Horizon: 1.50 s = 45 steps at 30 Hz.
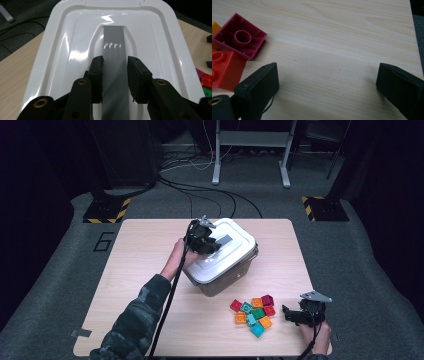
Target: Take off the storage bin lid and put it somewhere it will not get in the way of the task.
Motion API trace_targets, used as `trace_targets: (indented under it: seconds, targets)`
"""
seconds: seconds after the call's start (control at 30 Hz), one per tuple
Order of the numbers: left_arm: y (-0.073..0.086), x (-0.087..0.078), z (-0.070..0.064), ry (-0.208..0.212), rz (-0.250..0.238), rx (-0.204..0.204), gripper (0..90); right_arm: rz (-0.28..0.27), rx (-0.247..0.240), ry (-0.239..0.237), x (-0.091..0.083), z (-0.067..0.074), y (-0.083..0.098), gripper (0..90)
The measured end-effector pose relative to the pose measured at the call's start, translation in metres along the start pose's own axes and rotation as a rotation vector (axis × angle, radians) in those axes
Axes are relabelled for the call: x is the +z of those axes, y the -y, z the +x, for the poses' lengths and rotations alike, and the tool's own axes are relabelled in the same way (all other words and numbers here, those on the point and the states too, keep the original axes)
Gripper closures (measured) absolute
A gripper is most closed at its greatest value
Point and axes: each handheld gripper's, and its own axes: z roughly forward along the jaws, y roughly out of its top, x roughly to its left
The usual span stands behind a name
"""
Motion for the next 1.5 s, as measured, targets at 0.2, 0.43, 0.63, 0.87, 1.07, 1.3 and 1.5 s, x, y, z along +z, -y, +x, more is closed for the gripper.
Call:
trace_targets:
  seconds: [0.2, 0.43, 0.63, 0.87, 1.07, 1.3, 1.5]
  targets:
    - [0.002, -0.011, 0.006, -0.006, -0.011, -0.011, 66.4, -0.001, 0.0, 0.001, 0.0, 0.0, 0.0, 3.5]
    - [0.005, -0.025, 0.015, -0.026, -0.033, -0.027, 66.4, 0.013, -0.003, -0.003, 0.001, 0.001, -0.001, 0.0]
    - [0.01, -0.037, 0.024, -0.042, -0.044, -0.042, 66.4, 0.012, -0.002, -0.006, 0.001, 0.001, -0.001, 0.0]
    - [0.017, -0.048, 0.034, -0.064, -0.058, -0.06, 66.4, 0.013, 0.0, -0.004, 0.001, 0.001, -0.001, 0.0]
    - [0.023, -0.057, 0.044, -0.08, -0.059, -0.08, 66.4, 0.013, 0.0, -0.002, 0.001, 0.001, -0.001, 0.0]
    - [0.031, -0.063, 0.052, -0.099, -0.056, -0.095, 66.4, 0.013, -0.001, 0.0, 0.001, 0.001, -0.001, 0.0]
    - [0.04, -0.073, 0.063, -0.125, -0.063, -0.119, 66.4, 0.013, -0.001, 0.0, 0.001, 0.001, -0.001, 0.0]
